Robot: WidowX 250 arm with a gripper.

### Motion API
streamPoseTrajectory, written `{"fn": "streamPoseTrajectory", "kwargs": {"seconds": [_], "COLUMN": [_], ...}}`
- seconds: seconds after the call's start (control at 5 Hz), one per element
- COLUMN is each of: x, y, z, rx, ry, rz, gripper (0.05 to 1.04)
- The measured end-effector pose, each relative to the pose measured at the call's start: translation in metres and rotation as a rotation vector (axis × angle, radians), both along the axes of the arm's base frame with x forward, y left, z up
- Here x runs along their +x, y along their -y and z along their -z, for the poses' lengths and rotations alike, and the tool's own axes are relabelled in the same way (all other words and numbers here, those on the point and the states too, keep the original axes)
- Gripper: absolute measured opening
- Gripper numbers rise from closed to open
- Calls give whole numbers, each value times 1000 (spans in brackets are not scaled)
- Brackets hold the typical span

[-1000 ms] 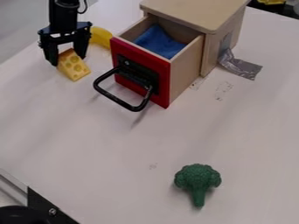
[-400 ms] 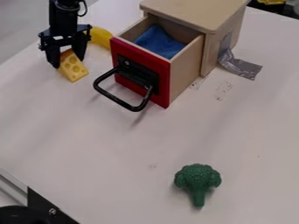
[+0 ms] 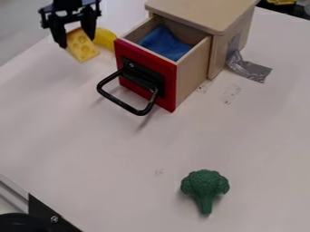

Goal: Put the cheese inside the drawer

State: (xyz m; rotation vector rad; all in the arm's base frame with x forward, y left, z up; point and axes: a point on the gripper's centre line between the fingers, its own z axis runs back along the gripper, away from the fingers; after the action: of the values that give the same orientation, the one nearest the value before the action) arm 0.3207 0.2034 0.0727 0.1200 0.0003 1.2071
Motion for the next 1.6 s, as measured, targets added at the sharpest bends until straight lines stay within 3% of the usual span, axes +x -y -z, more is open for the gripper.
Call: {"fn": "streamPoseTrajectory", "kwargs": {"seconds": [0.2, 0.6, 0.8, 1.2, 1.6], "x": [13, 20, 28, 52, 75], "y": [33, 101, 121, 143, 143], "z": [-32, -32, -33, -28, -31], "rx": [8, 58, 75, 57, 48], "ry": [72, 61, 68, 36, 11], "rz": [117, 402, 479, 539, 538], "gripper": [782, 780, 779, 763, 783]}}
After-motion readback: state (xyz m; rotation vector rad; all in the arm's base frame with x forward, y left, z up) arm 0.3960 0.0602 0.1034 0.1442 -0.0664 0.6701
